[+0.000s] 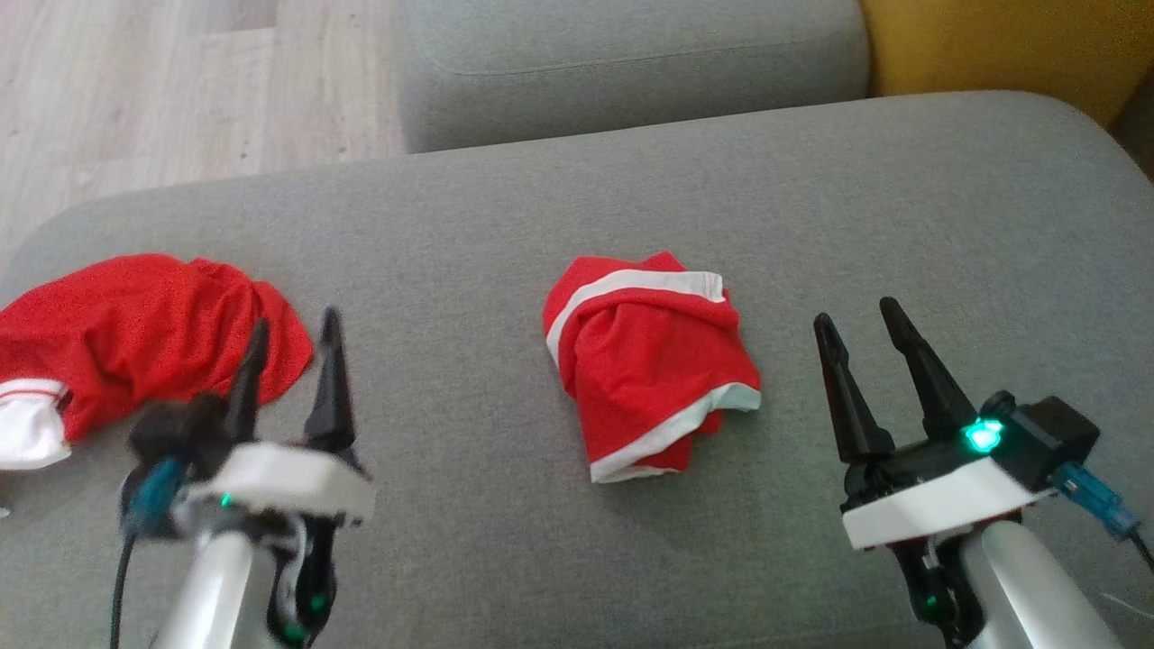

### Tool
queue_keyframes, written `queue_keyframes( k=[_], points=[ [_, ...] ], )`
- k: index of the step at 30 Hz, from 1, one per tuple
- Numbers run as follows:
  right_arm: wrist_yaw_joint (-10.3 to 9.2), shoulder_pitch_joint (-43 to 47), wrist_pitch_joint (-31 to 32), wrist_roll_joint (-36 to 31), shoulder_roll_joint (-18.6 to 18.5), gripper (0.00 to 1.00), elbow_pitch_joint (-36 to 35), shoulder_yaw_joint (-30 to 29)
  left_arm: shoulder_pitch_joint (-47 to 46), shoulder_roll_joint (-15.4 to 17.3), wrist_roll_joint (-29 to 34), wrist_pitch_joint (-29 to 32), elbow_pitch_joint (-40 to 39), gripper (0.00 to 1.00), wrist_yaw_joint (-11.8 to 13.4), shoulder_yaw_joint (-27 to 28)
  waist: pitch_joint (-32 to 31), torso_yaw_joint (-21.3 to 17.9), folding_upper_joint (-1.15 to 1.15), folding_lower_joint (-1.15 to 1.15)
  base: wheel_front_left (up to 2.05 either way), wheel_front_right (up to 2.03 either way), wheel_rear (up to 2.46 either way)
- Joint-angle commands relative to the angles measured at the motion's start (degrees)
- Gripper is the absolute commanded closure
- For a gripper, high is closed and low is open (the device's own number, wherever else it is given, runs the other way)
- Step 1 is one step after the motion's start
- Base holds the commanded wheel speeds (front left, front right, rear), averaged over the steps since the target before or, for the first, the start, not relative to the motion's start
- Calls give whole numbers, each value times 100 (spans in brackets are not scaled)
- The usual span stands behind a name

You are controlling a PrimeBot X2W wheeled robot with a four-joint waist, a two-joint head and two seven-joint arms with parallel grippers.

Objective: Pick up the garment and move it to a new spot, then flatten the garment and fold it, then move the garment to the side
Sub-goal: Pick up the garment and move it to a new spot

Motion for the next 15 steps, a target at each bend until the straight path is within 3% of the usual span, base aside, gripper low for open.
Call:
queue_keyframes(
  k=[1,7,15],
  points=[
    [44,-78,-62,-40,-105,0,-208,43,-118,21,285,-68,-517,0,88,364,-2,43,0,0,0,0,0],
    [44,151,-62,-12,-163,0,-144,-61,818,-330,890,-71,-1095,0,49,663,-2,123,0,0,0,0,0],
    [44,164,-62,-19,-143,0,-57,-175,858,-477,1152,-71,-952,0,-167,766,17,113,0,0,0,0,0]
  ],
)
